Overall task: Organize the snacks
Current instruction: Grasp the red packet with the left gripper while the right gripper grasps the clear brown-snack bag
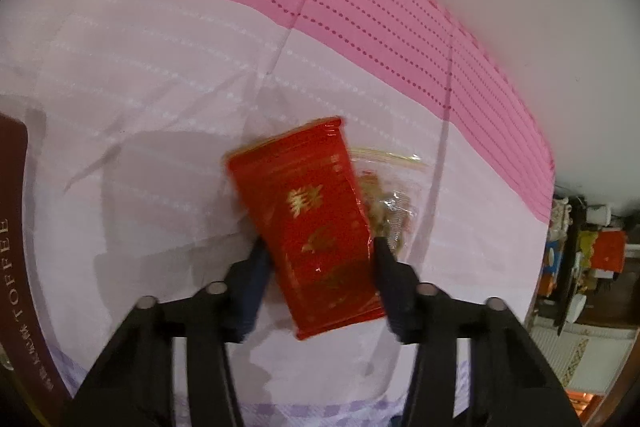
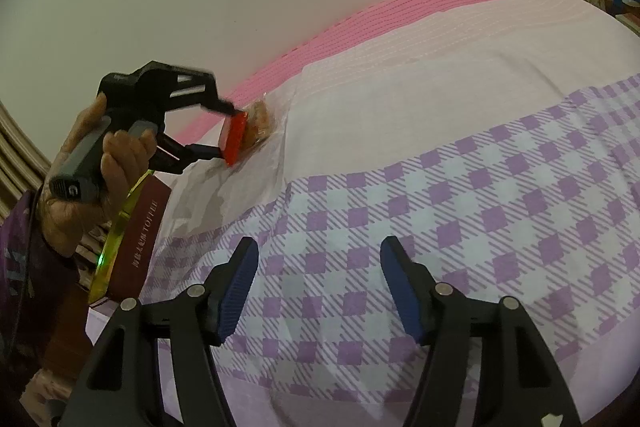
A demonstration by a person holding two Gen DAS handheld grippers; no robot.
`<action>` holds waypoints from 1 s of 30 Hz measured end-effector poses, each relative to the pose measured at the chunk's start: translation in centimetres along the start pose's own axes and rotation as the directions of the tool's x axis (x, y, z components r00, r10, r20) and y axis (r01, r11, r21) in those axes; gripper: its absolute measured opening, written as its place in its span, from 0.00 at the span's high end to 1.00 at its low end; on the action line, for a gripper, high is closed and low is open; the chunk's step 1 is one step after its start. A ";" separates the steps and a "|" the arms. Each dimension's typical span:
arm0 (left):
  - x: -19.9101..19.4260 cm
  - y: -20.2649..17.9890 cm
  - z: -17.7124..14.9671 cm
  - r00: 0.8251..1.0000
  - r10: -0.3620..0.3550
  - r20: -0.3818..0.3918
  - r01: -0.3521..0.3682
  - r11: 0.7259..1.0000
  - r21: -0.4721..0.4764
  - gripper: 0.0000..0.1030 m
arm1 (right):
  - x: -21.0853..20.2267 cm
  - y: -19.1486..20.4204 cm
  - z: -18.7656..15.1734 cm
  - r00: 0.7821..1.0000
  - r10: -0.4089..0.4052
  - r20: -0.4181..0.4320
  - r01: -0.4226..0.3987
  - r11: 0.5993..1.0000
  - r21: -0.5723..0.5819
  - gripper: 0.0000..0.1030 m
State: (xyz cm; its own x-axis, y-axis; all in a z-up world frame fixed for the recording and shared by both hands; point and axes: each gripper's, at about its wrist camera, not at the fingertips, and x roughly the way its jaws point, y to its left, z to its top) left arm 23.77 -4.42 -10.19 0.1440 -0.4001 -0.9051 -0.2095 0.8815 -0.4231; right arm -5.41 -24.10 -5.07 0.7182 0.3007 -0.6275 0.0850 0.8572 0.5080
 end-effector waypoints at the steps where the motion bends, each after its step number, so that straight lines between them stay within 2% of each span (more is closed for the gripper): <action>1: -0.1 0.1 -0.3 1.000 -0.002 0.004 0.002 1.000 0.007 0.54 | 0.0 0.0 0.0 1.000 0.001 0.000 -0.001 1.000 0.001 0.41; 4: -1.1 0.7 -1.9 1.000 0.026 0.016 -0.027 0.997 0.067 0.54 | 0.1 -0.2 0.1 1.000 0.004 0.000 -0.004 1.000 0.004 0.40; 9: -4.4 2.4 -6.5 0.999 -0.046 0.029 0.042 0.990 0.138 0.54 | 0.3 0.0 0.1 1.000 -0.006 0.001 0.006 1.000 0.000 0.40; 12: -6.1 3.4 -9.1 0.998 -0.060 0.033 0.054 0.984 0.167 0.54 | 0.6 0.6 0.2 1.000 -0.021 -0.003 0.021 1.000 -0.013 0.39; 18: -9.8 4.9 -13.0 0.993 -0.097 0.061 0.083 0.975 0.205 0.54 | 1.7 4.7 1.8 0.999 -0.051 0.002 0.051 0.991 -0.121 0.39; 22: -12.1 6.2 -14.4 0.990 -0.124 0.065 0.108 0.973 0.206 0.54 | 4.9 8.2 5.2 1.000 -0.009 -0.018 0.006 0.988 -0.157 0.39; 26: -14.4 7.7 -15.3 0.984 -0.157 0.081 0.139 0.971 0.192 0.54 | 9.8 11.0 7.9 0.998 -0.029 -0.061 0.016 0.978 -0.206 0.39; 30: -16.3 9.2 -15.7 0.983 -0.137 0.120 0.112 0.974 0.197 0.54 | 13.7 13.1 9.4 0.994 -0.072 -0.079 0.049 0.966 -0.254 0.39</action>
State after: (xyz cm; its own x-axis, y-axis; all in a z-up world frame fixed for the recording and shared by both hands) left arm 4.36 6.27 -0.02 0.2861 -0.4841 -0.8269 0.0022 0.8633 -0.5046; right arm 12.09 -12.72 -1.49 0.6534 0.2706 -0.7070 -0.0581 0.9491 0.3096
